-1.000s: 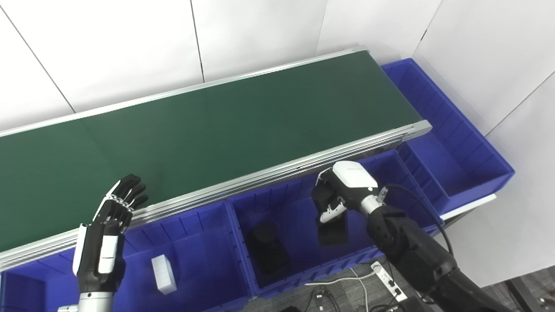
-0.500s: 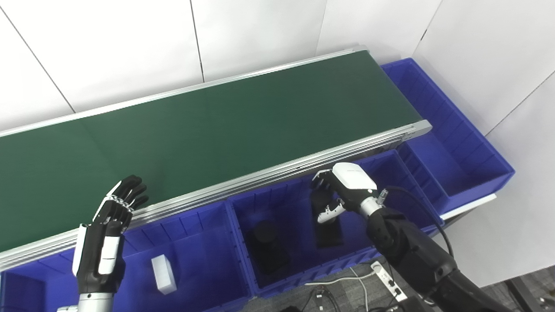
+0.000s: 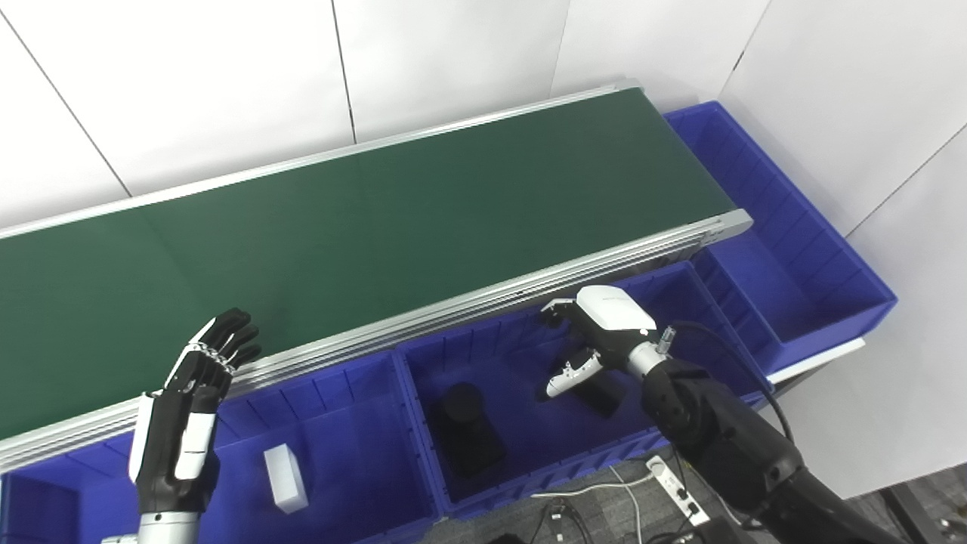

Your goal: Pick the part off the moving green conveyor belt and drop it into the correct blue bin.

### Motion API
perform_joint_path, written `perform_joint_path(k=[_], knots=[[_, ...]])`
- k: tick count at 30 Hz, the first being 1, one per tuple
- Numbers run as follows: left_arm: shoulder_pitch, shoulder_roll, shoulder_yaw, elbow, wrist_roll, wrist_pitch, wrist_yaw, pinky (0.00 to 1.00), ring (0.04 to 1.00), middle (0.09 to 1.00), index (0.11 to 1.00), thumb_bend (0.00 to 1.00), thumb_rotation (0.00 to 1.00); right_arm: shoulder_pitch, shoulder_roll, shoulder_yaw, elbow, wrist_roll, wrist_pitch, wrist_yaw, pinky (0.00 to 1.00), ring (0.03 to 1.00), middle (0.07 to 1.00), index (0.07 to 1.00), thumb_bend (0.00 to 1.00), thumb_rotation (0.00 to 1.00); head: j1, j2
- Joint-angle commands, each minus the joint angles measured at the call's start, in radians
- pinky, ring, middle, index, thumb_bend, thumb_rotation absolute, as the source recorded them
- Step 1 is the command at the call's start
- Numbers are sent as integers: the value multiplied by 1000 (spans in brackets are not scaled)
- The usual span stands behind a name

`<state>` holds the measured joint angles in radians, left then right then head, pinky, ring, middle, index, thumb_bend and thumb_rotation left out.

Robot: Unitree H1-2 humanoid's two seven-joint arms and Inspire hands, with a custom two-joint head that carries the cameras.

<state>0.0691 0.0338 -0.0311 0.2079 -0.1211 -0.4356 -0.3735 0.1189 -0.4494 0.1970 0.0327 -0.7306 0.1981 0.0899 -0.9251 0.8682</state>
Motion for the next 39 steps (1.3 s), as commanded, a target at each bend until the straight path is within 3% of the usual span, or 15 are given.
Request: perform_joint_path(k=[1,6,9,12,13,16,21,25,26,27,29,32,39], knots=[[-9,5,-5,-31,3,-34,0,793,832,856,830,673,827,-1,-5,-28,-89,31,48,34,487,609,686,729,1000,414,3,1],[-7,16,-10,-35,-7,-32,0,797,833,859,830,680,818,34,65,-75,-300,168,145,135,460,549,627,734,1000,438,14,4],[-4,20,-15,-41,-14,-27,9,796,827,856,826,686,806,56,117,-82,-401,223,165,144,453,543,633,727,1000,442,15,5],[-4,25,-19,-42,-5,-29,15,787,822,853,825,671,811,78,170,-83,-474,244,159,124,430,529,626,712,947,518,23,5],[-4,26,-21,-41,-7,-29,15,788,824,853,826,674,809,87,192,-87,-496,253,155,113,426,530,627,705,919,557,23,5],[-1,22,-30,-45,-5,-25,23,791,822,852,824,662,805,113,254,-104,-542,298,114,73,405,519,632,697,960,681,74,9],[10,15,-46,-58,34,-29,52,783,814,844,818,666,813,159,325,-107,-582,348,-25,-9,435,543,655,702,978,737,105,-4],[13,11,-55,-50,58,-33,67,782,818,847,822,701,819,169,345,-79,-558,364,-167,-50,515,620,722,718,906,757,155,-12],[16,8,-59,-51,66,-34,72,782,818,847,823,705,820,168,348,-69,-533,371,-210,-60,524,630,729,720,895,755,200,-15],[18,6,-61,-52,72,-34,75,790,819,848,819,712,822,166,350,-62,-516,377,-241,-67,577,683,762,730,879,759,200,-15],[28,-1,-72,-62,90,-34,85,798,821,849,816,719,827,164,366,-49,-440,413,-311,-83,669,764,811,754,872,783,279,-19],[47,-14,-92,-84,112,-34,100,809,830,859,826,710,832,164,396,-39,-332,444,-400,-116,807,880,889,793,865,890,354,-28],[88,-24,-141,-123,171,-33,146,831,863,869,844,704,855,164,456,-60,-102,537,-528,-156,837,900,910,817,810,998,528,-61]])
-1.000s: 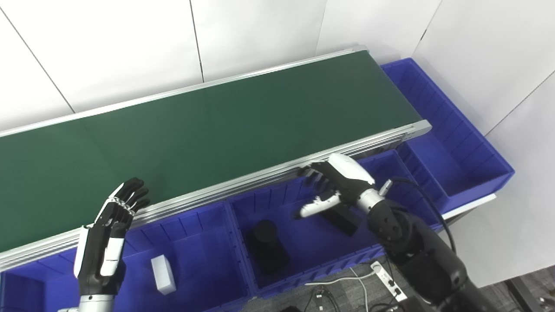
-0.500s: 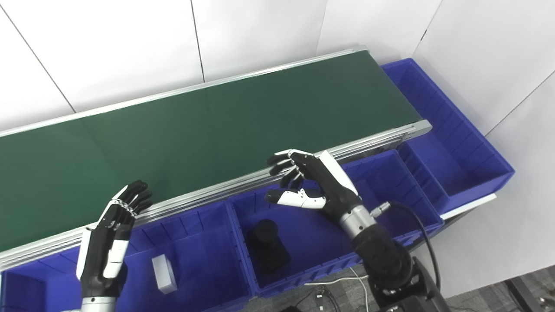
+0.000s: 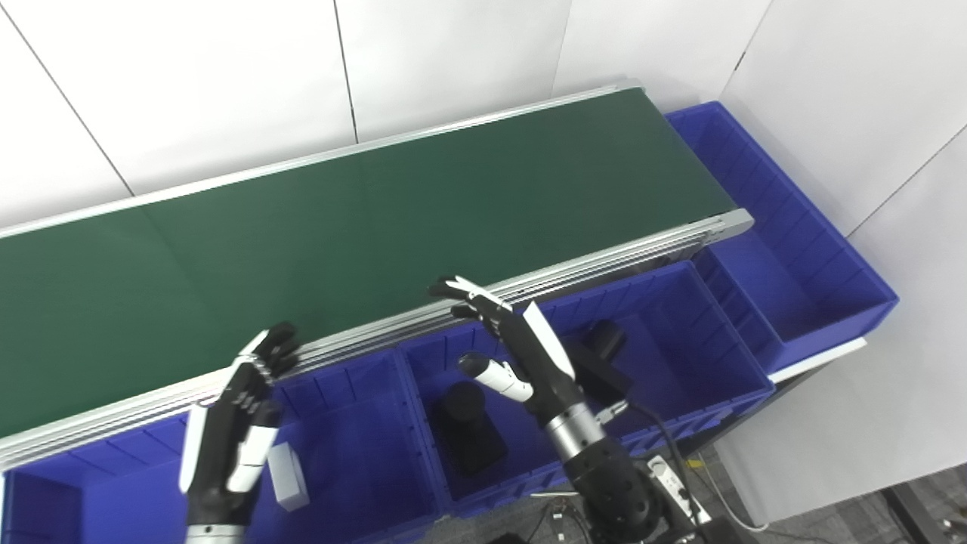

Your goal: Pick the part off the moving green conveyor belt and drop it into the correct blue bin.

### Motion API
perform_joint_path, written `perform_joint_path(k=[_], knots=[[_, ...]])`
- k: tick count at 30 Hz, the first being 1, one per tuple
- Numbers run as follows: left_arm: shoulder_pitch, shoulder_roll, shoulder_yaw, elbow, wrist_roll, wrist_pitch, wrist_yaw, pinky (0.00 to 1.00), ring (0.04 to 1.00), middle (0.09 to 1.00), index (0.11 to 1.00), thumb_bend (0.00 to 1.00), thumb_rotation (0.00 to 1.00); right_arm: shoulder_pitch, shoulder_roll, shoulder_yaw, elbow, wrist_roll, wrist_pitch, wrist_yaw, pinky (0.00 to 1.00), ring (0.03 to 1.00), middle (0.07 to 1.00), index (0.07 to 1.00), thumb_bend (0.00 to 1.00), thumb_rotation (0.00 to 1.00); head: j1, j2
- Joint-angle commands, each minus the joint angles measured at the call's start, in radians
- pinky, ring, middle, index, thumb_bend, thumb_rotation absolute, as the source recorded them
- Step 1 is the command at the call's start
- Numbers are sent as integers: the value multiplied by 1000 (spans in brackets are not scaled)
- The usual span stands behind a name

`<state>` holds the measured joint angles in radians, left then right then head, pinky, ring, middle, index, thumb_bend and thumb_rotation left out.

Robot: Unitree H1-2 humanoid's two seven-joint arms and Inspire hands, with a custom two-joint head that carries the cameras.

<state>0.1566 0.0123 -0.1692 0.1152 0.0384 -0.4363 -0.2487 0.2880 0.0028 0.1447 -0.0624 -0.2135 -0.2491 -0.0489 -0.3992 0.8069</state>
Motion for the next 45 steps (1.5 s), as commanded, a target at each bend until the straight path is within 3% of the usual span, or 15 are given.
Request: perform_joint_path(k=[1,4,7,9,14,19,31,34,40,45], knots=[[3,0,-8,-26,15,-33,28,831,866,870,841,710,858,-7,6,-13,10,27,-91,-20,832,889,910,830,789,1000,2,1],[5,9,-26,-2,21,-33,48,820,861,868,833,731,852,-16,9,-23,62,33,-128,-30,839,883,919,848,748,1000,75,-18],[12,16,-43,9,31,-34,71,832,861,870,835,747,847,-25,12,-29,104,23,-157,-39,835,877,914,850,752,1000,101,-29],[19,15,-58,11,51,-34,96,817,853,867,832,754,845,-31,11,-33,148,36,-181,-40,834,876,911,846,760,1000,147,-56],[30,15,-93,8,87,-34,141,809,849,865,826,767,854,-40,-6,-39,213,67,-218,-37,822,871,911,842,766,1000,186,-72],[33,20,-128,8,98,-33,173,787,843,863,821,752,860,-45,-23,-42,240,83,-218,-38,818,868,910,844,741,1000,214,-85],[22,35,-199,27,118,-34,255,770,829,850,805,745,834,-46,-42,-40,271,85,-218,-39,803,850,880,850,787,1000,249,-108],[18,31,-214,36,130,-34,275,771,829,850,802,755,835,-48,-53,-43,278,94,-219,-34,802,845,872,851,792,1000,295,-118],[15,25,-244,50,136,-33,297,765,829,848,802,753,812,-50,-76,-46,285,125,-220,-20,830,841,868,858,779,1000,362,-115],[12,26,-259,40,174,-33,321,778,836,853,812,728,843,-52,-84,-46,284,139,-220,-21,856,844,880,861,763,1000,358,-115]])
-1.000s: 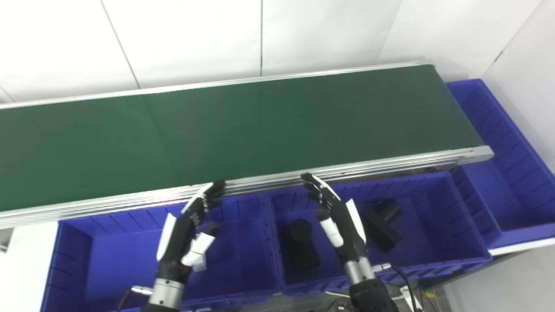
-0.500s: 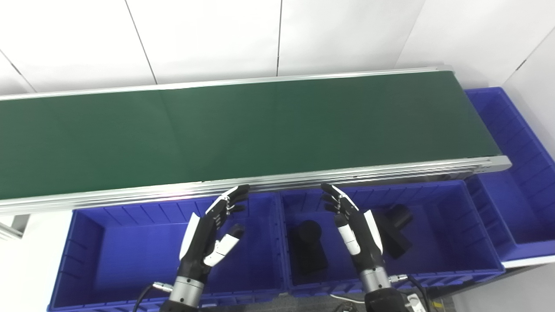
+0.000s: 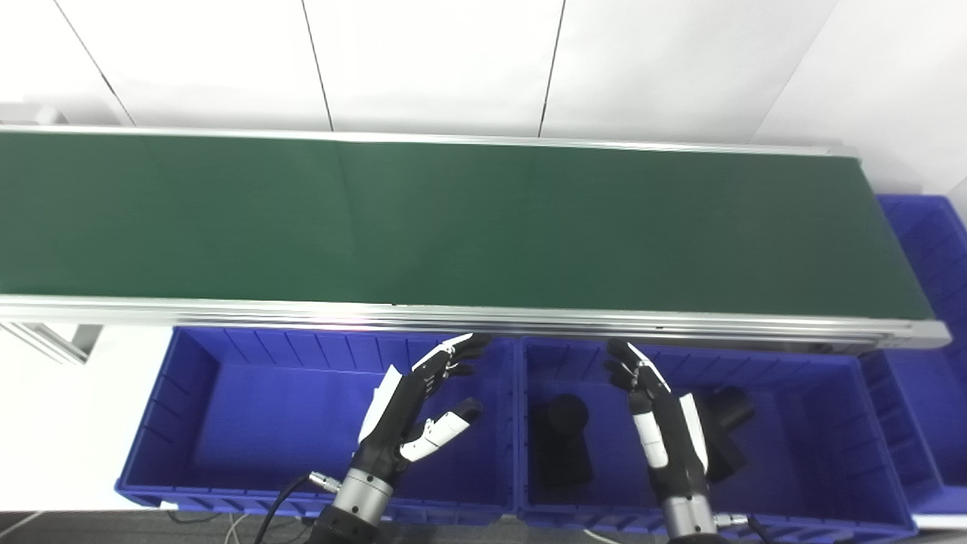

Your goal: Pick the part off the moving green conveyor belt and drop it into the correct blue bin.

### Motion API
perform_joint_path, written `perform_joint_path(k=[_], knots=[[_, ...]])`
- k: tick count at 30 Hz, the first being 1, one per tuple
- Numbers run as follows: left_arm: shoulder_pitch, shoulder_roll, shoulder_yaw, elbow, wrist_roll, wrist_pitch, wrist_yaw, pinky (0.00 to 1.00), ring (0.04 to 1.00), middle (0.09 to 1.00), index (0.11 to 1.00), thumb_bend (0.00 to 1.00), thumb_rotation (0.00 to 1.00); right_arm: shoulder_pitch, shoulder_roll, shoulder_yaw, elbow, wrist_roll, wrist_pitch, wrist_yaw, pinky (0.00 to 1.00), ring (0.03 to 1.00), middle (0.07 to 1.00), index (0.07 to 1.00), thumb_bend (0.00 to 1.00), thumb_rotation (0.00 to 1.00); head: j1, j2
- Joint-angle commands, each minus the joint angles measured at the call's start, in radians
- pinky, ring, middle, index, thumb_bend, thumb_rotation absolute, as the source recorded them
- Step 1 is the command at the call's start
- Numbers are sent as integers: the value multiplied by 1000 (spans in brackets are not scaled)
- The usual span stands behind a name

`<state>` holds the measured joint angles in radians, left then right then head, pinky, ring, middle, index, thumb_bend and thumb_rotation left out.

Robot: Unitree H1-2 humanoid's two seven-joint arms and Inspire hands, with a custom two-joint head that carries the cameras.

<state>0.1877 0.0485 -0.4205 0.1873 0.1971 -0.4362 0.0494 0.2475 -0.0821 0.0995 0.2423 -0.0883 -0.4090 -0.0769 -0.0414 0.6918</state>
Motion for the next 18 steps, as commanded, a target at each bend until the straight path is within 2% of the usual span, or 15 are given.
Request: perform_joint_path(k=[1,15,17,18], knots=[[-19,-10,-9,-34,19,-33,26,782,838,853,813,726,847,-12,0,0,-19,14,-61,7,859,845,881,861,763,1000,-3,-1],[-27,15,-23,-17,-2,-34,50,769,832,855,811,728,848,-15,10,12,-7,-6,-60,-9,855,841,881,867,792,1000,-43,-12],[-29,20,-26,-11,-10,-34,51,769,832,856,810,730,846,-15,11,14,-4,-20,-60,-18,843,837,876,863,790,1000,-48,-23],[-29,22,-28,-6,-18,-34,51,769,833,856,810,730,844,-15,12,15,0,-25,-60,-21,839,835,874,861,790,1000,-54,-44]])
